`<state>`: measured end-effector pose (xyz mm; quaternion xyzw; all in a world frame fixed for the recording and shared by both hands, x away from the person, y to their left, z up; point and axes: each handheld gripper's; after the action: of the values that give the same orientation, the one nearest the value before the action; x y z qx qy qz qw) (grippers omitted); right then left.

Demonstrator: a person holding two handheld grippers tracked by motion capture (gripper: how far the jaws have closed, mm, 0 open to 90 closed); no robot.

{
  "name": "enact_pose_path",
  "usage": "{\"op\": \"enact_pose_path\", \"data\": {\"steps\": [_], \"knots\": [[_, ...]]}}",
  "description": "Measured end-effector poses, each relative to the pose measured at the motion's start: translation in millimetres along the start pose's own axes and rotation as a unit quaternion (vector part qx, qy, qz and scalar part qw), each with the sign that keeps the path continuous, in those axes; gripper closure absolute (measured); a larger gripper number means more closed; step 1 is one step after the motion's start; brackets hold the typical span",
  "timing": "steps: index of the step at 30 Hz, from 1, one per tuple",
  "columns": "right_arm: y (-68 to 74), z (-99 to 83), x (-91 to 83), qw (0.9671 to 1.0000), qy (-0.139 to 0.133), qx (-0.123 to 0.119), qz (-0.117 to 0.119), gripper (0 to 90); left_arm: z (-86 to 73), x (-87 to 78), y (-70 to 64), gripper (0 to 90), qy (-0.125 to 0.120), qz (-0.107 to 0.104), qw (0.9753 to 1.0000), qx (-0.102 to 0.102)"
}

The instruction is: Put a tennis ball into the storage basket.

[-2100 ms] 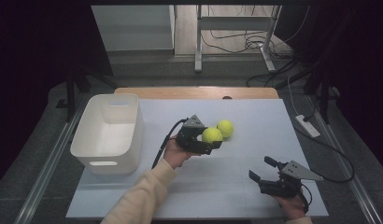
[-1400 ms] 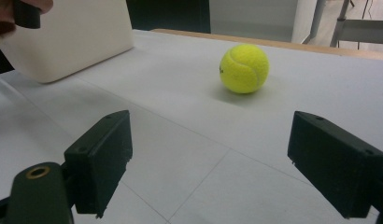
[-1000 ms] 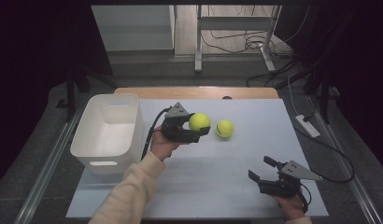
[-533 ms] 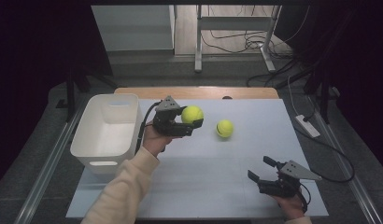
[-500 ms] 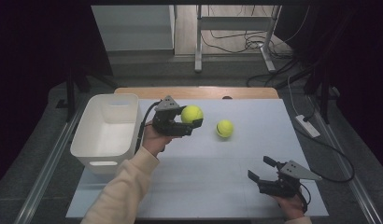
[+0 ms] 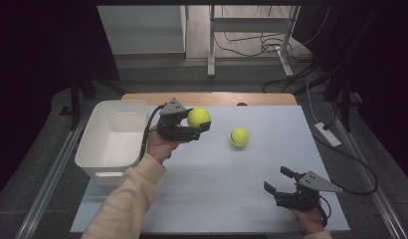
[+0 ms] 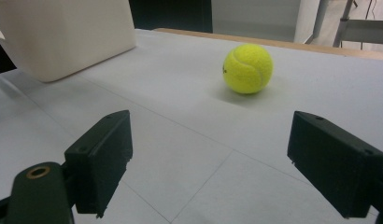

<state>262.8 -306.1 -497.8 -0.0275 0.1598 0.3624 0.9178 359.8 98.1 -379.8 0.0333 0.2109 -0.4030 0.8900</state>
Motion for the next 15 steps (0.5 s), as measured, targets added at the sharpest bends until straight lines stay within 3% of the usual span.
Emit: {"op": "enact_pose_path", "data": {"steps": [15], "knots": [[0.5,0.6,-0.8,1.0,-0.003,0.0,0.0,14.2,8.4,-15.1,14.5,26.6,-0.018,0.012,0.9997,-0.013]]}}
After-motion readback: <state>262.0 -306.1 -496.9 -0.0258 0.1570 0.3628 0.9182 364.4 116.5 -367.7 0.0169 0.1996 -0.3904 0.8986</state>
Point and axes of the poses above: each handheld gripper's, and its own axes: x roughly forward along the jaws, z roughly out of its top, y roughly to its left, and after that the axes turned 1 degree about -z, right-handed
